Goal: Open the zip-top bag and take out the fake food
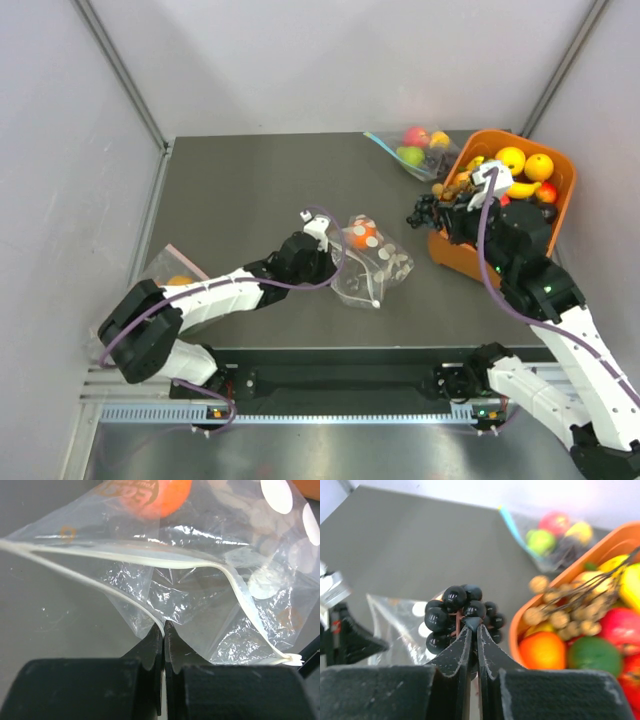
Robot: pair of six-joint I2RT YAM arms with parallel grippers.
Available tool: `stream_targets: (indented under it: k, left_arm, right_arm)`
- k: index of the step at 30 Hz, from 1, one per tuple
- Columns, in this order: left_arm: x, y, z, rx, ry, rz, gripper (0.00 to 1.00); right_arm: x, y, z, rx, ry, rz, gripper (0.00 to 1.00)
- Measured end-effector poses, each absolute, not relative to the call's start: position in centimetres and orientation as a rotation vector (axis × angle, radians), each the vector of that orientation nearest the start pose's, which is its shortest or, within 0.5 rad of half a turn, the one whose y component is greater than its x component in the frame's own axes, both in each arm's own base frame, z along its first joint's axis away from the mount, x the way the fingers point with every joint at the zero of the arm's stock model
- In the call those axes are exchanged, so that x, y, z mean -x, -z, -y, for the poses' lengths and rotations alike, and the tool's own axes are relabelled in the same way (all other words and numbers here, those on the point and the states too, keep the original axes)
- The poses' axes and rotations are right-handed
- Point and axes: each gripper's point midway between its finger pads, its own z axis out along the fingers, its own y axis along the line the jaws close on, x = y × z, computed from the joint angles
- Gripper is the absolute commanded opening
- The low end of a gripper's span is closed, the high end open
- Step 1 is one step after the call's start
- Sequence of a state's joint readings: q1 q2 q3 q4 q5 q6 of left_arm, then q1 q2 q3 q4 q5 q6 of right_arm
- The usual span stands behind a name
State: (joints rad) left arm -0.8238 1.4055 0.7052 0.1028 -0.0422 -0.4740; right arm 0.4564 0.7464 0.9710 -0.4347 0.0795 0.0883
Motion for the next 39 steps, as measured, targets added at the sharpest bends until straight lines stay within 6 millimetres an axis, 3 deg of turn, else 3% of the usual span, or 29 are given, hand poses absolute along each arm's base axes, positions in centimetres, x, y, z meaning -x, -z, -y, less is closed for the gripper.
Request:
stream_targets:
  k: [5,14,19,23,28,39]
  left_arm:
    - [-25.5,-9.9,29.3,-0.363,0.696,-2.201,0.0]
    - [-25.3,-11.7,28.8,-0.351,0.712,-2.156,0.0]
    - [-25.2,-12.1,28.4,-0.348,0.706,-2.145,0.0]
    - [-25.1,-11.7,28.2,-0.35,0.691,-2.155,0.0]
    - [-25.0,-11.4,27.9,-0.358,0.674,-2.167,0.0]
    - [-25.0,-11.0,27.6,-0.365,0.657,-2.175,0.0]
  right_arm:
    - [-27.9,-34.1,-8.3,0.201,-0.225,-1.726,0.01]
    - [-30.5,-36.0,0.3,-0.011,-0.079,-1.712,0.0]
    - [-30.9,-37.0,2.6,-0.066,-0.02,-1.688,0.0]
    - [-32.2,-36.6,5.5,-0.139,0.045,-1.701,0.0]
    - [-35.2,-34.8,8.3,-0.197,0.077,-1.749,0.0]
    - [-42.8,-31.3,10.9,-0.197,0.041,-1.798,0.01]
